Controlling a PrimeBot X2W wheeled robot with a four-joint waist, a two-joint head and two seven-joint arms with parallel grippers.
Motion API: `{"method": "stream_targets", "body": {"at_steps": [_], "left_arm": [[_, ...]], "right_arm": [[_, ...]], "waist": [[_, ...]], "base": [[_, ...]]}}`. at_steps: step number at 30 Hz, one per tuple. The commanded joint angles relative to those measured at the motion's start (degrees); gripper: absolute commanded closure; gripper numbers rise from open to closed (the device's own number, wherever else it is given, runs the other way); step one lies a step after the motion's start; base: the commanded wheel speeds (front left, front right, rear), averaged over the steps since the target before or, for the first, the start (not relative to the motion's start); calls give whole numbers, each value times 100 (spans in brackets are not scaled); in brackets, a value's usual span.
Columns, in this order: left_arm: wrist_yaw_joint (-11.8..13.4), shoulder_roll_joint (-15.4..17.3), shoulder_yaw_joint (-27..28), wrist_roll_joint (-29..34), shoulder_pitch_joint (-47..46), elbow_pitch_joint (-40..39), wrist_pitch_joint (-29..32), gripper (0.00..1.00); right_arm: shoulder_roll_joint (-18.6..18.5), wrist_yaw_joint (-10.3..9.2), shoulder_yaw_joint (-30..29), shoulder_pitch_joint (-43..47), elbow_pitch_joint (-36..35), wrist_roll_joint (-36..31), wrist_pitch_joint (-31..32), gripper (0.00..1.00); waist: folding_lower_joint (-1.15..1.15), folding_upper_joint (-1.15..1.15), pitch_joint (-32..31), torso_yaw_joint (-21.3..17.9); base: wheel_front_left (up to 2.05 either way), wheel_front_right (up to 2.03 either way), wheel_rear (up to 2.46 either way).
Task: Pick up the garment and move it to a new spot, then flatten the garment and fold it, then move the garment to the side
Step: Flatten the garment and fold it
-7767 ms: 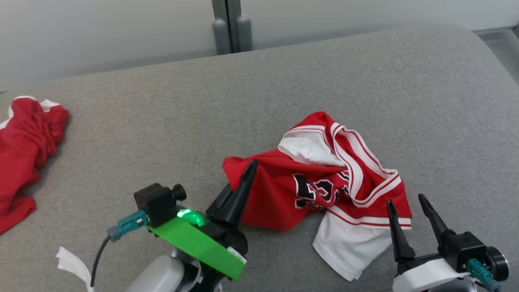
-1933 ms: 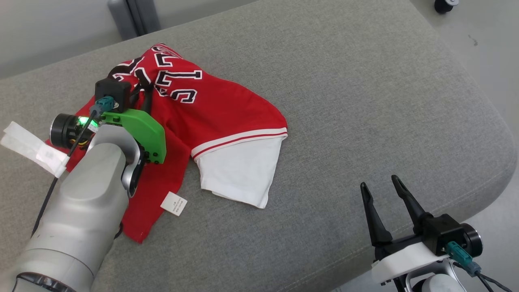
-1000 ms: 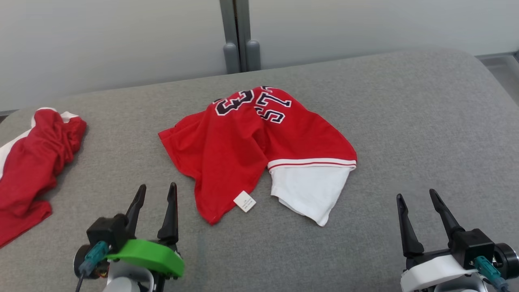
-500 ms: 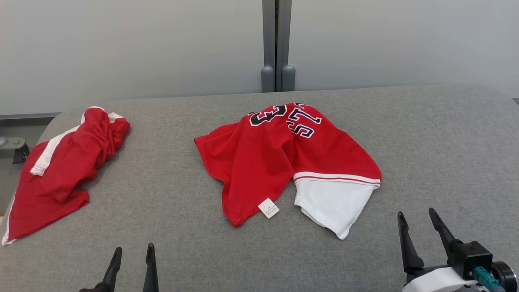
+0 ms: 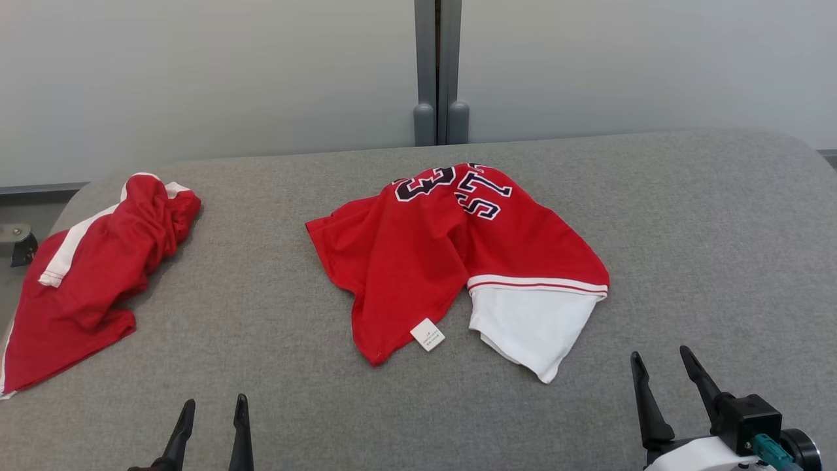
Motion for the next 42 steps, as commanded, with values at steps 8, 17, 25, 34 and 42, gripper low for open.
{"method": "stream_targets", "body": {"at_steps": [8, 17, 25, 34, 42], "left_arm": [[-93, -27, -223, 201, -360, 144, -1, 0], [-143, 52, -1382, 392, -1702, 844, 1283, 0], [-148, 170, -2129, 253, -2629, 1470, 2619, 0], [-144, 260, -2472, 51, -3056, 1711, 2663, 0], [-92, 367, -2461, 32, -3122, 2025, 2665, 7]], "right_arm": [[-13, -8, 66, -160, 32, 176, -1, 0], [-11, -8, 796, -1257, 677, -92, 1160, 0], [-24, -8, 1548, -1973, 972, -237, 2808, 0], [-17, -8, 1696, -2039, 869, -323, 3323, 0], [-23, -9, 1698, -1994, 825, -364, 3465, 0]], "waist": [[0, 0, 99, -60], [0, 0, 622, -146], [0, 0, 1118, -226], [0, 0, 1378, -274], [0, 0, 1467, -327]], "base": [[0, 0, 0], [0, 0, 0], [0, 0, 0], [0, 0, 0], [0, 0, 0]]}}
